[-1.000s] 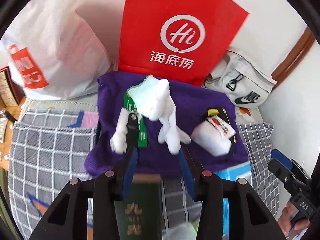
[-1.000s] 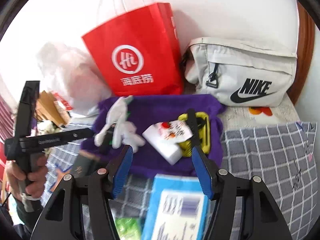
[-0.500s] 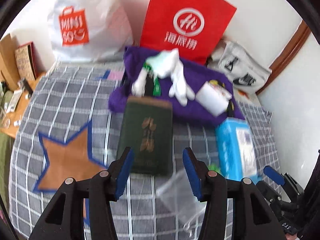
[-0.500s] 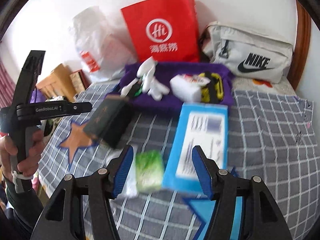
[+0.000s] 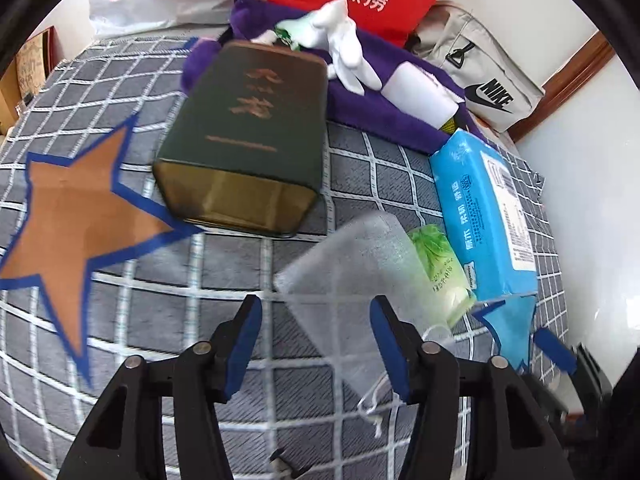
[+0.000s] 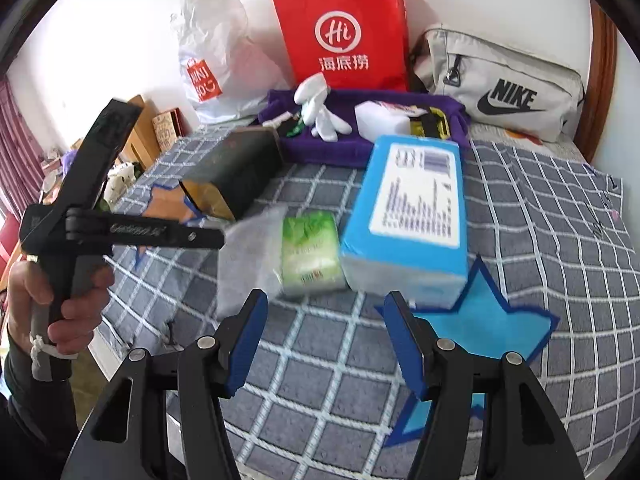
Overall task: Organize soft objects
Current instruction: 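Move the left tool to the white mesh bag on the bed cover and grasp it, then grasp the green tissue packet with the right tool while the left tool holds the mesh bag, then lift and carry the mesh bag and green tissue packet toward the purple towel with both tools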
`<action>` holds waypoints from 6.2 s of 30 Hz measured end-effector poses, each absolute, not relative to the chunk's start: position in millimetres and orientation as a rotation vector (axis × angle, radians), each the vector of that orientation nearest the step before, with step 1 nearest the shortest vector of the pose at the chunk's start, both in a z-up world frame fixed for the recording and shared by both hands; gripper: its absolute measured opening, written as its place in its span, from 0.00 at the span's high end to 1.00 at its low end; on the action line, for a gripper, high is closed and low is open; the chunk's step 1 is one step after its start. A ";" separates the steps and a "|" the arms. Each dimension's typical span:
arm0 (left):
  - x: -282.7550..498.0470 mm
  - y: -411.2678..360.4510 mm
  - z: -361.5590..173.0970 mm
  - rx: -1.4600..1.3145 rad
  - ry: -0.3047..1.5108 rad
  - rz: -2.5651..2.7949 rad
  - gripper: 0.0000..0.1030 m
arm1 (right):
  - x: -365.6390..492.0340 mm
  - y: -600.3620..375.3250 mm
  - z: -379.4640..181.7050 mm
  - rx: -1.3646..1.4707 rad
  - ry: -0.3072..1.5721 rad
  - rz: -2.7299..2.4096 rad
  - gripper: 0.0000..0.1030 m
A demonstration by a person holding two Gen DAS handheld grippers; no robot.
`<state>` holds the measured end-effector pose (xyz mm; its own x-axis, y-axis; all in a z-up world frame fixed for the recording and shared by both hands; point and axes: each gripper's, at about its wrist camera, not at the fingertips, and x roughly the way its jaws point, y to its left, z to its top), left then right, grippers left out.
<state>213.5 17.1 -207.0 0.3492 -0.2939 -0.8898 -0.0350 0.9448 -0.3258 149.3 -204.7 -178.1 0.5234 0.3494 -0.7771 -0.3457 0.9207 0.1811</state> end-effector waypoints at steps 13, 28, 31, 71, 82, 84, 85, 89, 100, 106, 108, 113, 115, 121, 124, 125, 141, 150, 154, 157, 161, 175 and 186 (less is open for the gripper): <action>227.7 -15.2 -217.7 -0.349 1.193 -0.159 0.17 | 151.4 -225.7 -201.4 0.067 0.964 0.412 0.41; 225.7 4.4 -215.8 -0.263 1.161 -0.049 0.89 | 155.4 -207.4 -203.6 0.078 0.961 0.454 0.41; 218.3 13.3 -215.0 -0.237 1.173 -0.043 0.90 | 159.6 -195.9 -204.9 0.048 0.953 0.453 0.41; 190.9 69.7 -216.3 -0.268 1.144 -0.079 0.89 | 198.9 -105.7 -225.9 -0.264 0.895 0.334 0.64; 185.7 67.5 -212.7 -0.249 1.149 -0.083 0.89 | 161.6 -123.6 -206.4 -0.235 0.916 0.404 0.87; 179.3 68.1 -209.8 -0.246 1.147 -0.078 0.89 | 150.1 -135.3 -201.2 -0.204 0.930 0.402 0.87; 176.5 68.8 -209.1 -0.247 1.146 -0.076 0.89 | 144.0 -141.3 -199.2 -0.198 0.934 0.391 0.87; 165.2 75.1 -208.8 -0.281 1.164 -0.082 0.89 | 122.3 -170.4 -197.8 -0.182 0.969 0.329 0.87; 158.7 52.1 -211.3 -0.226 1.168 -0.096 0.62 | 104.0 -199.6 -196.3 -0.082 0.857 0.373 0.26; 166.0 30.5 -211.3 -0.111 1.137 -0.059 0.69 | 124.3 -206.5 -211.2 -0.072 0.892 0.359 0.26; 168.2 30.5 -210.9 -0.107 1.138 -0.056 0.77 | 130.2 -203.2 -221.8 -0.070 0.917 0.376 0.26; 174.6 36.7 -207.4 -0.173 1.164 -0.083 0.92 | 131.2 -198.6 -233.6 -0.092 0.939 0.346 0.45; 175.2 38.3 -205.0 -0.183 1.163 -0.084 0.93 | 129.3 -198.5 -228.8 -0.097 0.936 0.369 0.47; 175.7 44.7 -185.6 -0.231 1.141 -0.116 0.93 | 128.1 -203.8 -206.6 -0.076 0.920 0.386 0.47; 174.5 46.3 -173.3 -0.235 1.115 -0.126 0.93 | 130.4 -208.0 -191.5 -0.031 0.909 0.406 0.47; 173.5 47.2 -170.5 -0.235 1.109 -0.126 0.93 | 132.2 -209.1 -186.1 -0.021 0.904 0.409 0.47; 200.5 44.5 -117.5 -0.221 1.002 -0.160 0.93 | 169.8 -208.5 -124.4 0.006 0.806 0.356 0.46; 223.9 43.9 -105.1 -0.206 0.983 -0.159 0.93 | 199.4 -203.4 -113.1 0.015 0.806 0.345 0.46; 233.5 44.0 -103.3 -0.203 0.980 -0.158 0.93 | 213.2 -203.4 -107.2 0.030 0.799 0.344 0.46; 242.4 43.5 -101.3 -0.199 0.975 -0.162 0.93 | 223.3 -203.1 -102.1 0.032 0.787 0.339 0.46; 257.7 45.9 -100.5 -0.200 0.970 -0.160 0.93 | 237.8 -201.2 -96.6 0.029 0.777 0.338 0.46; 311.7 62.5 -111.8 -0.250 1.009 -0.158 0.93 | 308.0 -204.3 -94.6 0.053 0.807 0.292 0.46; 362.1 69.5 -117.6 -0.290 1.027 -0.136 0.93 | 363.1 -204.2 -93.4 0.089 0.795 0.295 0.45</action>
